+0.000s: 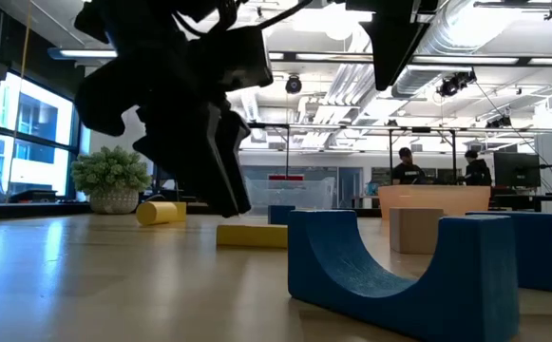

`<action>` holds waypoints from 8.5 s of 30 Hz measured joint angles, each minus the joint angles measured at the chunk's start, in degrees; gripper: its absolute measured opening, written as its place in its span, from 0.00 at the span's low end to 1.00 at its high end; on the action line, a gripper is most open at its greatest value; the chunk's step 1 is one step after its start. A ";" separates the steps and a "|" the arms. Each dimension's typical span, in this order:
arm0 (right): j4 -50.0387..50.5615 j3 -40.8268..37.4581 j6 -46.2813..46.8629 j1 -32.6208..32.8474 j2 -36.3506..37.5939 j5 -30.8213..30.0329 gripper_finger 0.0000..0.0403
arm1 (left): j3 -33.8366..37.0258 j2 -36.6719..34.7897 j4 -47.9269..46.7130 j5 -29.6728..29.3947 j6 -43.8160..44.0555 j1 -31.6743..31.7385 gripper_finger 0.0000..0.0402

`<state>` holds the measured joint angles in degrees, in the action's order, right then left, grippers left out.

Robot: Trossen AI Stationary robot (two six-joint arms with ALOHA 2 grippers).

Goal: Sort & place blocks by color
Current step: Put the yellow block into the transparent bin, then put the blue block into the orange bin

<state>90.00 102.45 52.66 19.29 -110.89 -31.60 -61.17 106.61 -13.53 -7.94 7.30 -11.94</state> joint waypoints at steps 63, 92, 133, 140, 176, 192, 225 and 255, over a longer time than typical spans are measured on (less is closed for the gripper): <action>-0.04 0.30 6.63 -5.37 0.09 0.60 0.37 | 0.17 -0.38 0.01 6.87 -5.40 5.53 0.25; -15.05 1.90 -43.15 -36.18 11.23 21.11 0.37 | -3.75 -7.61 1.13 6.85 -5.05 25.05 0.25; -35.50 1.90 -60.21 -53.96 11.17 48.98 0.57 | -18.78 -7.54 4.00 -14.99 -26.72 35.62 0.25; -37.00 1.90 -55.67 -55.64 11.15 49.93 0.57 | -19.02 -7.50 5.65 -16.77 -32.24 35.60 0.25; -38.31 1.86 -45.69 -55.52 11.15 43.39 0.09 | -18.93 -7.47 13.27 -17.62 -40.14 35.60 0.42; -42.01 1.62 -46.05 -55.53 5.04 36.15 0.09 | -19.02 -11.30 -2.45 -23.97 -29.77 38.03 0.42; -45.73 1.62 -41.89 -53.33 -15.04 43.97 0.09 | -18.95 -13.16 -27.20 7.34 -11.91 46.17 0.42; -42.11 1.73 -35.94 -51.72 -11.75 47.96 0.27 | -18.91 -13.37 -30.00 7.30 -15.70 46.00 0.42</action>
<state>47.88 104.18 16.73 -32.43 -122.64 16.36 -80.07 93.24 -43.53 -0.64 -8.39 34.06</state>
